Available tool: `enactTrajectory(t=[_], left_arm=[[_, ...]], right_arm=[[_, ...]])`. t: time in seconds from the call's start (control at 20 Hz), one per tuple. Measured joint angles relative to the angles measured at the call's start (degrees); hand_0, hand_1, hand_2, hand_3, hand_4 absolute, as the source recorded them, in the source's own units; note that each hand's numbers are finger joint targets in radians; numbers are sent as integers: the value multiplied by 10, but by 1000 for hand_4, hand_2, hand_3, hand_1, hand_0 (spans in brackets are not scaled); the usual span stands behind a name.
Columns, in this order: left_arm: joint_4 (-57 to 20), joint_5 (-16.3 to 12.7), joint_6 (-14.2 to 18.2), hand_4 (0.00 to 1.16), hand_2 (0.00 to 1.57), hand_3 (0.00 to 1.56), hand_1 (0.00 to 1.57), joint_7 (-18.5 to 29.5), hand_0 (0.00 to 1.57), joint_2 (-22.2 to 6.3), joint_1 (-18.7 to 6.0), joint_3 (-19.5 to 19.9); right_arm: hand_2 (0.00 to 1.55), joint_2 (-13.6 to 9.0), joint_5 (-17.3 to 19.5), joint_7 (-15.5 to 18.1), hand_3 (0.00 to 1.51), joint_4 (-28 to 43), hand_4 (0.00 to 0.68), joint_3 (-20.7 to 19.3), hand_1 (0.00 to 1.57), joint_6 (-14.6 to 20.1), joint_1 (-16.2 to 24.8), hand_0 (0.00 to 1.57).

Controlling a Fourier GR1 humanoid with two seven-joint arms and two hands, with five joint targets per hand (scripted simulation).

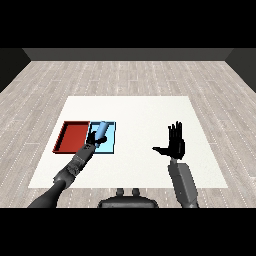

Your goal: Pick the blue can and put it in the blue box

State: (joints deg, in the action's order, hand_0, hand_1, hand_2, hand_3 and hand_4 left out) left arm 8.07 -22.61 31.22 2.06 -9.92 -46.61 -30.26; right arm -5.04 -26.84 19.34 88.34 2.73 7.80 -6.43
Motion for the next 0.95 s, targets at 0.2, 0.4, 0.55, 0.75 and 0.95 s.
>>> enactTrajectory(t=[0.2, 0.4, 0.55, 0.75, 0.95], left_arm=[[-31, -19, -1, 468, 0, 0, 236, -4, 236, 4, -15, 35], [-58, -9, -25, 0, 0, 0, 0, -13, 0, 6, -29, 39], [-65, 0, -35, 0, 0, 0, 0, -15, 0, 5, -36, 42], [-66, 3, -27, 0, 0, 0, 0, 2, 0, 2, -35, 50], [-28, -19, -11, 0, 0, 0, 0, 80, 0, -7, -34, 79]], right_arm=[[0, -1, 6, 4, 0, -12, 0, -6, 0, 2, 0, 0], [0, -6, 3, 0, 0, -10, 0, -13, 0, -5, 1, 0], [0, -2, 0, 10, 0, -21, 0, -19, 0, -14, -6, 0], [0, -2, -1, 12, 0, -28, 0, -23, 0, -21, -13, 0], [0, -3, 4, 4, 0, -23, 0, -19, 0, -17, -16, 0]])
